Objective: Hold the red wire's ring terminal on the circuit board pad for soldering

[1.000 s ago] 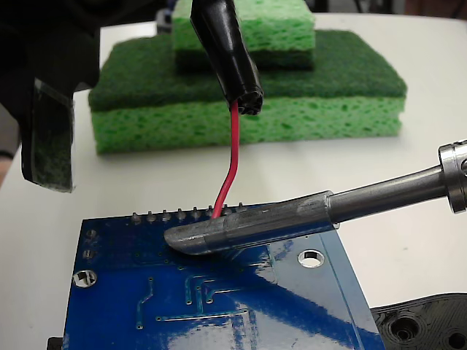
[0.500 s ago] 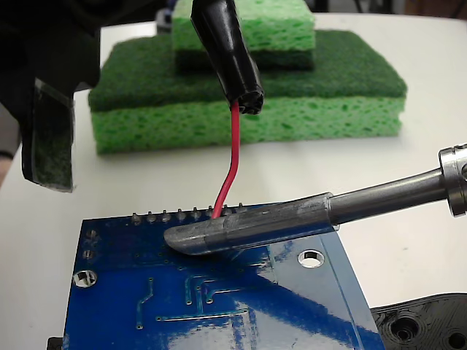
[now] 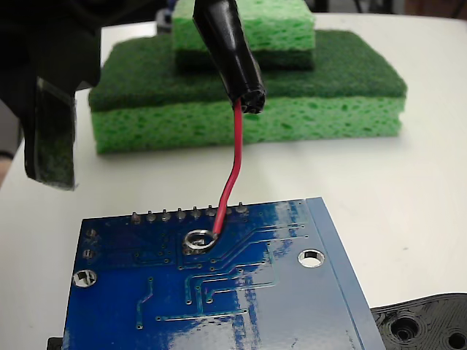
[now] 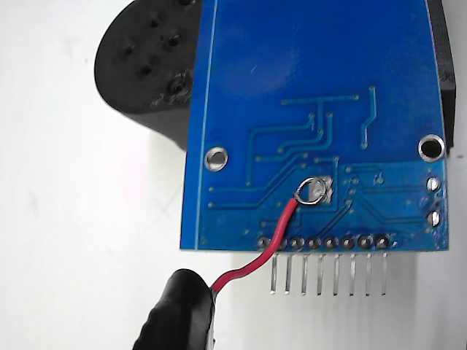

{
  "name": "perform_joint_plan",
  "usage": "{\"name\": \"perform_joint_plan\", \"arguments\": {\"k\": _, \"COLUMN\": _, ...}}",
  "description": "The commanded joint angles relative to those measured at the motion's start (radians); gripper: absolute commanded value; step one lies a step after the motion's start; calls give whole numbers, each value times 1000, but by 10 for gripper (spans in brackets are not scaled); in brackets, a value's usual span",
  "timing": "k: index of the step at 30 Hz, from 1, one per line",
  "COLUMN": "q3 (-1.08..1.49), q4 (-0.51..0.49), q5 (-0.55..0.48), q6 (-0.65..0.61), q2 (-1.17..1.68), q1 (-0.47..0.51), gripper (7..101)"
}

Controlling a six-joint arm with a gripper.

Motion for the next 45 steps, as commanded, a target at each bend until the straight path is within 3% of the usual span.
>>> {"name": "perform_joint_plan", "arguments": {"k": 1, "q3": -3, "q4": 11, "q5": -6, "q6": -8, "q2": 32, "q1": -6, "gripper": 1003}}
{"name": "perform_joint_plan", "arguments": {"k": 9, "q3": 155, "q4": -23, "q5": 41, "q6": -8, "q2": 245, "q1": -29, "gripper": 1003}}
{"name": "perform_joint_plan", "arguments": {"k": 25, "q3": 621, "q4": -103, "q5": 276, "q6": 67, "q2": 772, "q1": -164, "gripper": 1003}}
{"name": "perform_joint_plan", "arguments": {"k": 34, "q3": 779, "q4": -49, "q5": 382, "q6": 98, "q2": 1015, "q1": -256, "gripper": 1003}}
{"name": "perform_joint_plan", "arguments": {"k": 41, "q3": 890, "q4": 46, "q5": 394, "q6": 106, "q2": 1304, "q1": -264, "gripper": 1003}}
{"name": "perform_joint_plan", "arguments": {"k": 45, "q3": 893, "q4": 61, "q5": 408, "q6": 104, "q2": 1312, "q1": -281, "gripper": 1003}}
